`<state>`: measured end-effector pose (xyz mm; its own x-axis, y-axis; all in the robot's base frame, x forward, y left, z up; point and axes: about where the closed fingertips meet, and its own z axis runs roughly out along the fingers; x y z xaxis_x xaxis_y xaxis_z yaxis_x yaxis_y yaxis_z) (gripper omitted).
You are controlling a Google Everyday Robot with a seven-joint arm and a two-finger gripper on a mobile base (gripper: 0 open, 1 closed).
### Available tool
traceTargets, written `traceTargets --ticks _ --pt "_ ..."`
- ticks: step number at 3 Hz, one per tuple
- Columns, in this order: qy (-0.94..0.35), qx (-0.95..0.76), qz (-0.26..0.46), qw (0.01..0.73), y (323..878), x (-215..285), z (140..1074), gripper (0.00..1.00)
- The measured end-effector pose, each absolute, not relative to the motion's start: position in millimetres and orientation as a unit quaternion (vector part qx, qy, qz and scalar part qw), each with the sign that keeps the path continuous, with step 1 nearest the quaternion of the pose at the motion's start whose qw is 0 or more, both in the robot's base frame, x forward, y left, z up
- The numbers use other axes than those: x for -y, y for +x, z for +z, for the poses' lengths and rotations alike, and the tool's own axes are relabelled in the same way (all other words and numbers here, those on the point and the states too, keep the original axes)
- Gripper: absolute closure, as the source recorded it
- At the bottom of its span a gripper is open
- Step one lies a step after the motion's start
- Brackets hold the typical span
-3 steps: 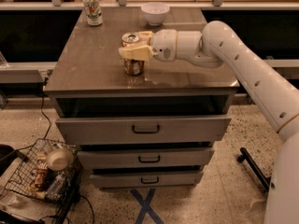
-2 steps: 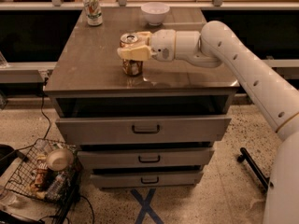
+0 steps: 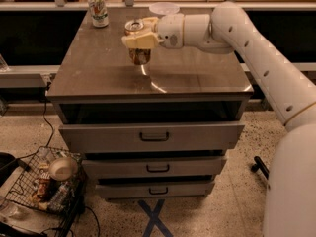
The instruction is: Place orange can into white bowl
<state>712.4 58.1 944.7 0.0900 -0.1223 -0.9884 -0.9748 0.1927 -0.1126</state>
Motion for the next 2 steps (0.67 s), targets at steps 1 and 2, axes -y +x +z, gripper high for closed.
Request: traceTargets --ticks 1,2 --pt "-0.514 -0.553 0.361 0.548 741.8 -56.3 971.4 1.0" --pt "-0.506 -0.558 0.331 0.569 777.6 -42.7 996.9 1.0"
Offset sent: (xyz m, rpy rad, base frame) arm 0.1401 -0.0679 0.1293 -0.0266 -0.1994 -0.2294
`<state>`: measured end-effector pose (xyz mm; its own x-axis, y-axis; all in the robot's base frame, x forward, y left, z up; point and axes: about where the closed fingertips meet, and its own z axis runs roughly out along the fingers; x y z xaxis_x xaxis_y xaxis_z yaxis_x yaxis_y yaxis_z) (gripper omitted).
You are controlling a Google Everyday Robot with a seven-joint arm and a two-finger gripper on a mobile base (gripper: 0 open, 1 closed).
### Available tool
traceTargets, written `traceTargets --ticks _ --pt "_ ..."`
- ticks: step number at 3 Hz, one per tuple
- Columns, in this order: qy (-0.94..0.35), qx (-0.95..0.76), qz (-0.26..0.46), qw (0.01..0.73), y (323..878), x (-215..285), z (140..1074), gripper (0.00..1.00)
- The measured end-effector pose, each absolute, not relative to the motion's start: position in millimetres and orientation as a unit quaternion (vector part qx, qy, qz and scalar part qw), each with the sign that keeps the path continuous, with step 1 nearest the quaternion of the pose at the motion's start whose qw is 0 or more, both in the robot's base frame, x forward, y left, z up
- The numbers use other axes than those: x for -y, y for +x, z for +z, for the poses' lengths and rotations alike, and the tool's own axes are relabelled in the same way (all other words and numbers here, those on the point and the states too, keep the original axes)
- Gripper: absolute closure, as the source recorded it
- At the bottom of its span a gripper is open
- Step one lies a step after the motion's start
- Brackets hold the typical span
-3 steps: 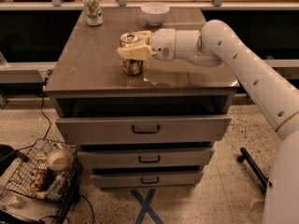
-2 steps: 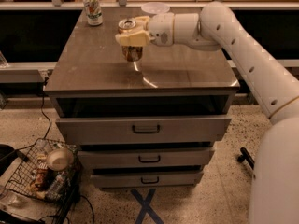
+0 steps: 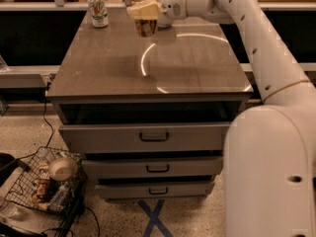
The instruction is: Place orange can into white bowl
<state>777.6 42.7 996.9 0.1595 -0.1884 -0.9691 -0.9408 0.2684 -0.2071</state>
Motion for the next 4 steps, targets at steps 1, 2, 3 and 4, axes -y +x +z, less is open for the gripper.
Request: traceTargets --ticks 1,2,3,4 --pt "-0.484 -0.56 0.3 0.601 808.9 -20.3 1021.1 1.0" --pt "-0.444 -0.576 0.259 0.636 829.2 15.9 1049.0 1.0" --pt "-0.387 -0.608 0.218 0.658 850.5 39.5 1053.2 1.0" --pt "-0.339 -0.638 0.169 0.671 853.0 43.0 1050.9 1.0"
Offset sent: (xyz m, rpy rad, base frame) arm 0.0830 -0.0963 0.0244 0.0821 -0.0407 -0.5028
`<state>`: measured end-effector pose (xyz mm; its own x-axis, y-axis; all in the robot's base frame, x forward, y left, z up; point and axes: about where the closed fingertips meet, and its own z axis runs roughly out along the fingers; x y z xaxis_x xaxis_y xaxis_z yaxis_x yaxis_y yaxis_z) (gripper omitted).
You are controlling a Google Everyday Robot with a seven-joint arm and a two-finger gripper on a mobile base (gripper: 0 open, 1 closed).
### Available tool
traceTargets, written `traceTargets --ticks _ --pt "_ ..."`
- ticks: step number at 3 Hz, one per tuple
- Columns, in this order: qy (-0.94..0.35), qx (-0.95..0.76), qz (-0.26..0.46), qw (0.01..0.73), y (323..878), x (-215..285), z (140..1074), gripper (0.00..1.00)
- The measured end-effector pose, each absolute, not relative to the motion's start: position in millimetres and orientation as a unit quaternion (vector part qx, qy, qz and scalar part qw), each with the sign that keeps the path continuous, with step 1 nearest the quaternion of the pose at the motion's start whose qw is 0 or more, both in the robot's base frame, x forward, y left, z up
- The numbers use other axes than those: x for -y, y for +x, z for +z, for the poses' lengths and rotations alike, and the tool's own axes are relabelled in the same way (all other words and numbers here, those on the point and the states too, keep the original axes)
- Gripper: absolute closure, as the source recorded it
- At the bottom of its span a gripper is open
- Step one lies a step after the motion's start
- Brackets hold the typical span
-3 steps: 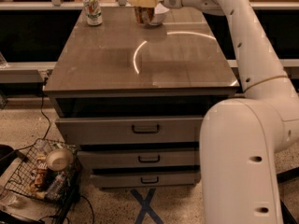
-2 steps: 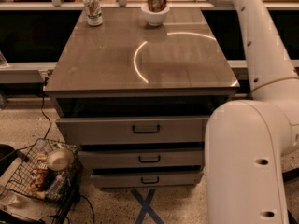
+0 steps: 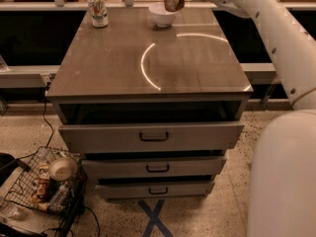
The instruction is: Place orange can into white bowl
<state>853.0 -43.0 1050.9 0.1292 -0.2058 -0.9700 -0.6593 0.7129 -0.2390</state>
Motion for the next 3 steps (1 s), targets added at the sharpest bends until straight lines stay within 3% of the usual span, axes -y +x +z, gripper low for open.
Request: traceTargets --ticks 3 --pt "-0.306 -0.66 0.131 0.673 854.8 24.5 1002.4 1.0"
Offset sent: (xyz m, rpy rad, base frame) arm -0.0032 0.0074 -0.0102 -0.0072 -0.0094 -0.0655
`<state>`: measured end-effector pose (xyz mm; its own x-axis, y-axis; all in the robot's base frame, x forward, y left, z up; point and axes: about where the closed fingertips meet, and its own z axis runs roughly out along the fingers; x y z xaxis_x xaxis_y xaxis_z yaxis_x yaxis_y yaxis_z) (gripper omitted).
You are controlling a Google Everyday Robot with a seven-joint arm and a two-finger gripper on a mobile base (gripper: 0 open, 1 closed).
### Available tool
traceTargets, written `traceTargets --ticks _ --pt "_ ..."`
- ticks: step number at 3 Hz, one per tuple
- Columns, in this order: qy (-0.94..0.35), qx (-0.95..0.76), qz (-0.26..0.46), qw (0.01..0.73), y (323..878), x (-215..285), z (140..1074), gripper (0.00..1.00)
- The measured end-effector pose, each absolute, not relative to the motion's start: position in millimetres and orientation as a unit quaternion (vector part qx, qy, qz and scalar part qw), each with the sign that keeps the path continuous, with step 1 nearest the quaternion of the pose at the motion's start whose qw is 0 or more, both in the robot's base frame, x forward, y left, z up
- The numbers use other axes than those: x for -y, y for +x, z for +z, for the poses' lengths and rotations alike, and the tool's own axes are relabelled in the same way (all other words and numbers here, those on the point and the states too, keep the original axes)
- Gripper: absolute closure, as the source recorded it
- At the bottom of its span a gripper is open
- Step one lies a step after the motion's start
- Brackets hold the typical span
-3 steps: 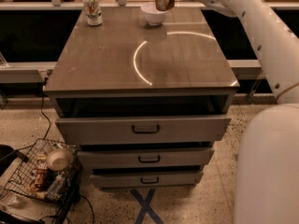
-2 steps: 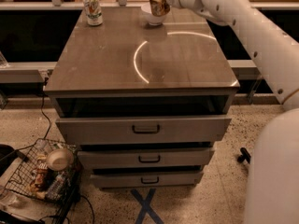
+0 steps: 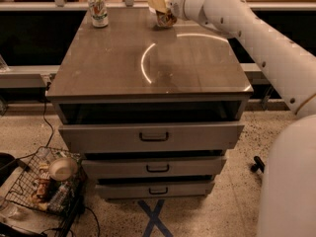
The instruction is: Place orange can into white bowl
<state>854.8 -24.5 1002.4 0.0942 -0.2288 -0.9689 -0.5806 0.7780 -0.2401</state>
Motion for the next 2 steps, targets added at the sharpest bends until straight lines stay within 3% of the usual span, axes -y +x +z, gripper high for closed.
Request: traceTargets --ticks 2 --pt "-0.24 -0.685 0.121 0.677 919.6 59.3 1015.7 1.0"
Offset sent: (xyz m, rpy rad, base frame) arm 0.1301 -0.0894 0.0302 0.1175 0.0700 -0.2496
